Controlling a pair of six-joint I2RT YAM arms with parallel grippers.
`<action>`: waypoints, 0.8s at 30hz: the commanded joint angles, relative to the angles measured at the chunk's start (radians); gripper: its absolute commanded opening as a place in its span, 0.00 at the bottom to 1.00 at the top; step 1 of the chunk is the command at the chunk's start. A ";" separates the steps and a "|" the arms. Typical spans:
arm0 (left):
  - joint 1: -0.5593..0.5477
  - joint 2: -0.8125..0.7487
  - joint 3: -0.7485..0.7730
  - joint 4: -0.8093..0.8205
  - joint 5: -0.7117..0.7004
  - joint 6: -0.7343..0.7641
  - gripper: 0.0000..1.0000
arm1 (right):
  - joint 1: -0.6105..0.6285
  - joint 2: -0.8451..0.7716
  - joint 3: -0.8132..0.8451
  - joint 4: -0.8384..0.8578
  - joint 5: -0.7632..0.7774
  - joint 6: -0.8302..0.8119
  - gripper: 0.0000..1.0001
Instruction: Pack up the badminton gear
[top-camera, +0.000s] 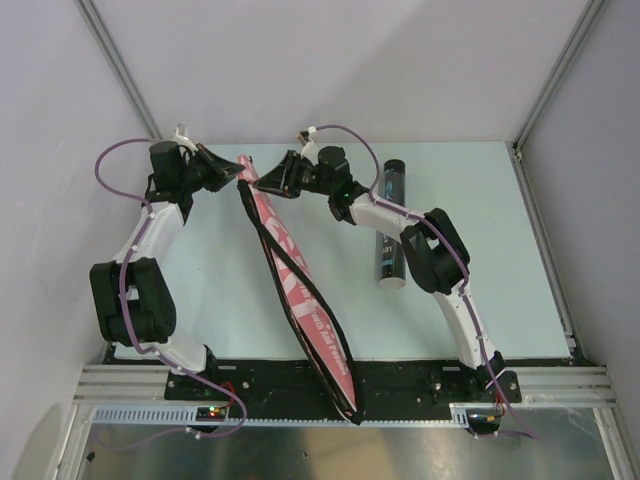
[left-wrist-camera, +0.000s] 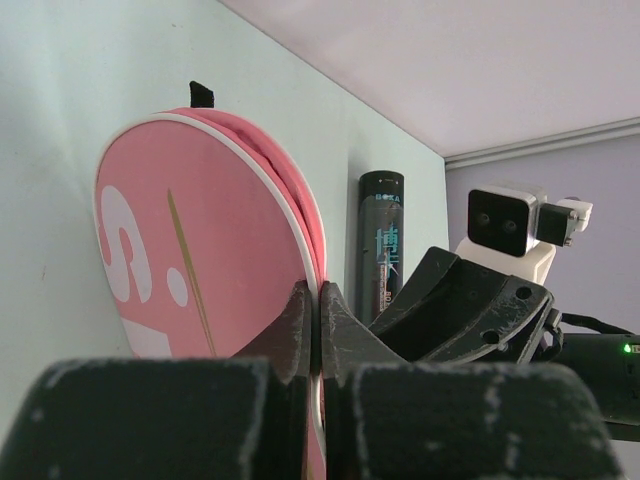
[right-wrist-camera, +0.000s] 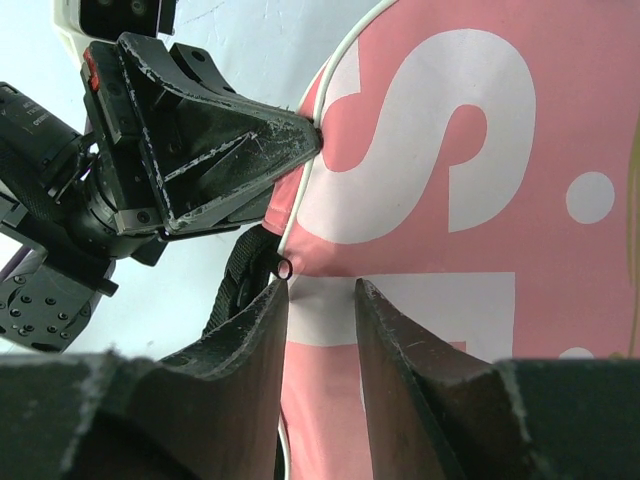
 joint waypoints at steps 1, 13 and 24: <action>-0.010 -0.008 0.003 0.078 0.007 0.001 0.00 | 0.023 -0.084 -0.008 0.112 -0.032 0.044 0.38; -0.011 -0.002 0.008 0.078 0.008 0.000 0.00 | 0.021 -0.076 0.017 0.108 -0.029 0.047 0.35; -0.011 0.002 0.006 0.077 0.001 0.002 0.00 | 0.021 -0.098 0.040 0.041 0.004 -0.018 0.39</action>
